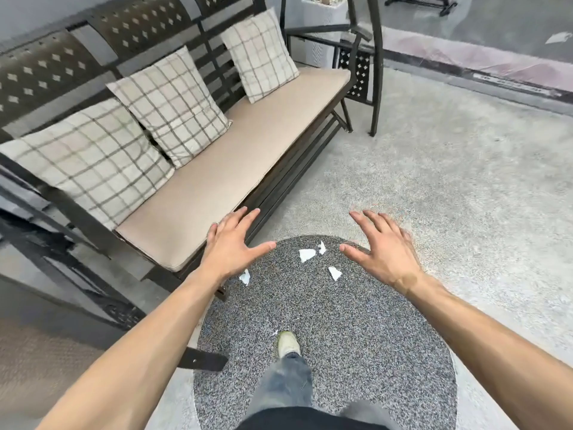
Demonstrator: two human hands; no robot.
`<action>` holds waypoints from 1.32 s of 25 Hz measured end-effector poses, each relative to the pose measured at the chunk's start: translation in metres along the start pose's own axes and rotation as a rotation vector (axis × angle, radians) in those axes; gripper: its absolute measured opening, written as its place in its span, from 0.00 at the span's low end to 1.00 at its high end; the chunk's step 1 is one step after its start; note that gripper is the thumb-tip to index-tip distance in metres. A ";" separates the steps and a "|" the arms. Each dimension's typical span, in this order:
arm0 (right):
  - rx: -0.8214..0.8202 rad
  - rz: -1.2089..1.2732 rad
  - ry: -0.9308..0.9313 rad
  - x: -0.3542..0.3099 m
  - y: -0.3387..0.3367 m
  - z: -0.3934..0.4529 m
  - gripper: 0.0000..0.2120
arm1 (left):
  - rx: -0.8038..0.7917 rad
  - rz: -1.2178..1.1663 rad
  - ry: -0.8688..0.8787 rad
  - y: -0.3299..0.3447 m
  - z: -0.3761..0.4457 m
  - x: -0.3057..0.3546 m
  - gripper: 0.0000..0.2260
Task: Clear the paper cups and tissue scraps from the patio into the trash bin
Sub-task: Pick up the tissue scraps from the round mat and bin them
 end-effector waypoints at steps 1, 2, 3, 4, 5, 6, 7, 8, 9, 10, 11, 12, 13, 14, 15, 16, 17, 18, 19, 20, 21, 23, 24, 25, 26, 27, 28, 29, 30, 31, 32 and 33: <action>-0.017 -0.003 0.004 -0.002 0.005 0.017 0.39 | -0.019 -0.005 -0.006 0.002 0.015 -0.006 0.41; -0.034 -0.008 0.008 -0.002 0.010 0.030 0.38 | -0.035 -0.014 -0.013 0.004 0.027 -0.011 0.40; -0.052 -0.014 0.013 -0.002 0.016 0.042 0.38 | -0.054 -0.026 -0.022 0.008 0.037 -0.015 0.40; -0.068 -0.020 0.017 -0.002 0.022 0.053 0.38 | -0.068 -0.042 -0.035 0.012 0.045 -0.021 0.40; -0.078 -0.023 0.018 0.000 0.028 0.064 0.38 | -0.078 -0.052 -0.048 0.017 0.052 -0.026 0.40; -0.091 -0.024 0.018 0.003 0.035 0.076 0.38 | -0.089 -0.059 -0.066 0.023 0.060 -0.033 0.40; -0.096 -0.025 0.018 0.005 0.043 0.087 0.38 | -0.097 -0.061 -0.082 0.029 0.065 -0.039 0.40; -0.101 -0.031 0.014 0.008 0.053 0.097 0.38 | -0.103 -0.064 -0.100 0.037 0.070 -0.046 0.39; -0.108 -0.034 0.011 0.010 0.066 0.107 0.38 | -0.109 -0.072 -0.126 0.047 0.075 -0.055 0.39; -0.115 -0.035 0.003 0.013 0.080 0.118 0.37 | -0.113 -0.087 -0.153 0.059 0.080 -0.064 0.39; -0.133 -0.039 -0.010 0.016 0.100 0.132 0.37 | -0.119 -0.106 -0.186 0.074 0.086 -0.075 0.39; -0.150 -0.049 -0.024 0.019 0.121 0.143 0.36 | -0.127 -0.123 -0.217 0.092 0.091 -0.085 0.39; -0.168 -0.060 -0.036 0.022 0.144 0.154 0.36 | -0.143 -0.129 -0.243 0.113 0.095 -0.097 0.38; -0.181 -0.066 -0.040 0.026 0.171 0.164 0.36 | -0.167 -0.131 -0.265 0.138 0.100 -0.111 0.37; -0.185 -0.064 -0.041 0.031 0.198 0.173 0.35 | -0.192 -0.143 -0.286 0.164 0.106 -0.127 0.37; -0.194 -0.062 -0.050 0.036 0.233 0.184 0.35 | -0.213 -0.168 -0.318 0.196 0.113 -0.147 0.37; -0.203 -0.067 -0.060 0.041 0.268 0.193 0.34 | -0.231 -0.192 -0.350 0.226 0.119 -0.167 0.37; -0.220 -0.075 -0.065 0.047 0.305 0.199 0.34 | -0.254 -0.208 -0.376 0.258 0.126 -0.189 0.37; -0.241 -0.088 -0.067 0.055 0.346 0.207 0.34 | -0.275 -0.215 -0.404 0.293 0.133 -0.213 0.38; -0.265 -0.105 -0.075 0.065 0.388 0.212 0.35 | -0.295 -0.223 -0.439 0.328 0.139 -0.237 0.39; -0.286 -0.125 -0.095 0.075 0.437 0.218 0.35 | -0.300 -0.236 -0.487 0.367 0.145 -0.267 0.39; -0.308 -0.156 -0.109 0.098 0.520 0.233 0.36 | -0.278 -0.254 -0.591 0.430 0.158 -0.325 0.41; -0.321 -0.164 -0.102 0.110 0.558 0.241 0.36 | -0.257 -0.253 -0.655 0.460 0.165 -0.355 0.42; -0.327 -0.182 -0.103 0.121 0.593 0.248 0.36 | -0.230 -0.248 -0.711 0.486 0.172 -0.384 0.43; -0.330 -0.213 -0.111 0.132 0.629 0.256 0.37 | -0.204 -0.239 -0.754 0.512 0.181 -0.414 0.43; -0.333 -0.248 -0.119 0.141 0.660 0.263 0.37 | -0.181 -0.231 -0.784 0.531 0.190 -0.439 0.43; -0.351 -0.269 -0.119 0.148 0.687 0.270 0.37 | -0.165 -0.223 -0.808 0.547 0.199 -0.464 0.43; -0.381 -0.273 -0.104 0.154 0.713 0.276 0.38 | -0.148 -0.209 -0.828 0.562 0.207 -0.488 0.43; -0.419 -0.276 -0.088 0.161 0.737 0.279 0.39 | -0.141 -0.185 -0.840 0.573 0.215 -0.510 0.43; -0.462 -0.282 -0.070 0.170 0.763 0.281 0.41 | -0.149 -0.157 -0.847 0.587 0.222 -0.531 0.43; -0.502 -0.288 -0.044 0.178 0.784 0.279 0.42 | -0.165 -0.125 -0.850 0.597 0.229 -0.549 0.43; -0.552 -0.301 -0.020 0.185 0.803 0.277 0.44 | -0.177 -0.091 -0.843 0.605 0.235 -0.564 0.43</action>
Point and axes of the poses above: each hand's wrist, its own z-axis towards the middle knuckle, its own y-axis out of the palm, x = y × z, the point moved 6 cm from there along z, towards the middle knuckle, and after that the axes turned 10 degrees about -z, right-handed, at the moved point
